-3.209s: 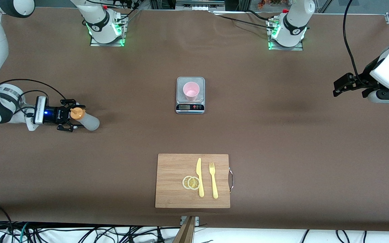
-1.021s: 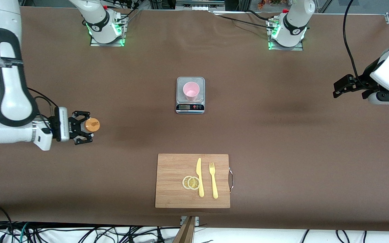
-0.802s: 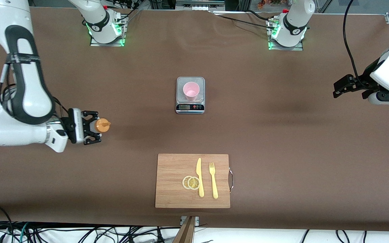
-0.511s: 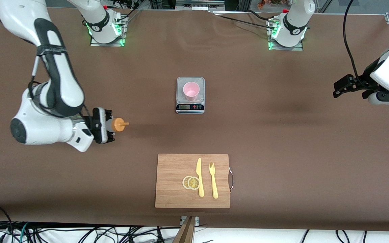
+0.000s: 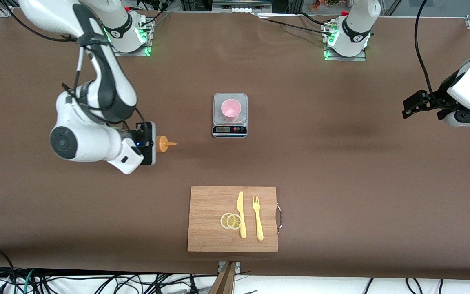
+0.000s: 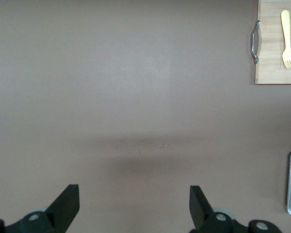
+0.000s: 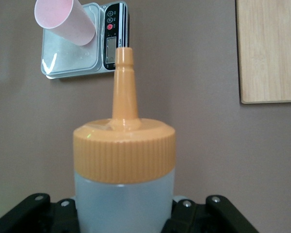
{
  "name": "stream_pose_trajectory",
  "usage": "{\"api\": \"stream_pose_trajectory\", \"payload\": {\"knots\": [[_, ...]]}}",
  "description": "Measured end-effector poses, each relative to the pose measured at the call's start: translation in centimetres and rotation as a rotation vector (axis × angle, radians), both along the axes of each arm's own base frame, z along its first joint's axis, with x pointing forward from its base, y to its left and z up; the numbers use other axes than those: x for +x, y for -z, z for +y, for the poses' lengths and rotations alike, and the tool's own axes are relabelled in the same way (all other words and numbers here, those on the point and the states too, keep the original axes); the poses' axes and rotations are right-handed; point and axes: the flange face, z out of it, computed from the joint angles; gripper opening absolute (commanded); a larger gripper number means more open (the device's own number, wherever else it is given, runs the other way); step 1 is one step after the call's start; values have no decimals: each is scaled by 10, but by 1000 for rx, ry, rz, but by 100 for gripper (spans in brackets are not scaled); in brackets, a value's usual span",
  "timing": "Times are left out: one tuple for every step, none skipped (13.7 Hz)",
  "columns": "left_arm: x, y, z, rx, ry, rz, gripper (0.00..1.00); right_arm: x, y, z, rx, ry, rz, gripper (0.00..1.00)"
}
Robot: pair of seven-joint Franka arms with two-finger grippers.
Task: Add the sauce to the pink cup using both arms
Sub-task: 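Move the bottle with the right gripper over the pink cup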
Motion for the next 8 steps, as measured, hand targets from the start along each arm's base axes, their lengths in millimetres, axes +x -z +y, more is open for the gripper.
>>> {"api": "stream_pose_trajectory", "payload": {"knots": [[0, 0, 0, 0, 0, 0, 100, -7, -3, 17, -31, 6, -3, 0], [0, 0, 0, 0, 0, 0, 100, -15, -6, 35, -67, 5, -10, 0], [0, 0, 0, 0, 0, 0, 100, -23, -8, 51, -102, 1, -20, 0], [0, 0, 0, 0, 0, 0, 100, -31, -8, 67, -135, -6, -29, 0], [0, 0, 0, 0, 0, 0, 100, -38, -8, 81, -167, -20, -42, 0], [0, 0, 0, 0, 0, 0, 100, -47, -9, 97, -201, -44, -63, 0], [0, 0, 0, 0, 0, 0, 100, -55, -11, 114, -231, -63, -87, 0], [0, 0, 0, 0, 0, 0, 100, -64, -12, 130, -250, -77, -104, 0]]}}
